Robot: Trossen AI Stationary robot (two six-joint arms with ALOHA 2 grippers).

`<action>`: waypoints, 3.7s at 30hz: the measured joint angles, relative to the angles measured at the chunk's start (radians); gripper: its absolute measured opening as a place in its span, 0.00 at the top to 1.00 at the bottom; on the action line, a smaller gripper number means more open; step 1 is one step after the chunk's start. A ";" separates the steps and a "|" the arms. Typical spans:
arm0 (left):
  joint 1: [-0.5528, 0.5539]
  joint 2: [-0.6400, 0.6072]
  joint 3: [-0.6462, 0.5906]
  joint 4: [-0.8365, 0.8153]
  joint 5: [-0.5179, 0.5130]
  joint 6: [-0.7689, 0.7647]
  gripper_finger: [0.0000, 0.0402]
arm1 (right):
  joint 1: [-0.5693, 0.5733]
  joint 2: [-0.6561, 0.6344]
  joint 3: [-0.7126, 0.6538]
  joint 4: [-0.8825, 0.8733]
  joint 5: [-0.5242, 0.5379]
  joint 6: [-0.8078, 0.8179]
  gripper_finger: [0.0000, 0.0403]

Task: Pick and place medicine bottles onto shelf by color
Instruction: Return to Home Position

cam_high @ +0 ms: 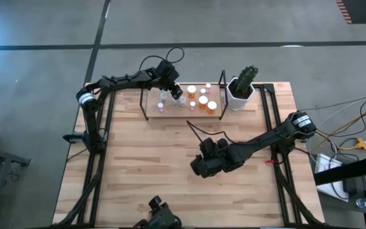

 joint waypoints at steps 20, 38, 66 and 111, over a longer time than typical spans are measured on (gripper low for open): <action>-0.078 -0.451 0.000 -0.125 0.104 0.006 0.27 | -0.039 -0.321 -0.025 0.070 -0.146 -0.465 0.54; -0.410 -0.904 -0.217 -0.115 0.100 -0.284 0.27 | -0.180 -0.899 -0.615 0.640 -0.481 -0.677 0.96; -0.422 -0.986 -0.412 0.144 0.112 -0.412 0.27 | -0.160 -1.251 -0.927 0.813 -0.508 -0.791 0.97; -0.421 -1.026 -0.470 0.227 0.001 -0.567 0.27 | -0.493 -1.648 -1.354 0.816 -0.664 -0.921 0.97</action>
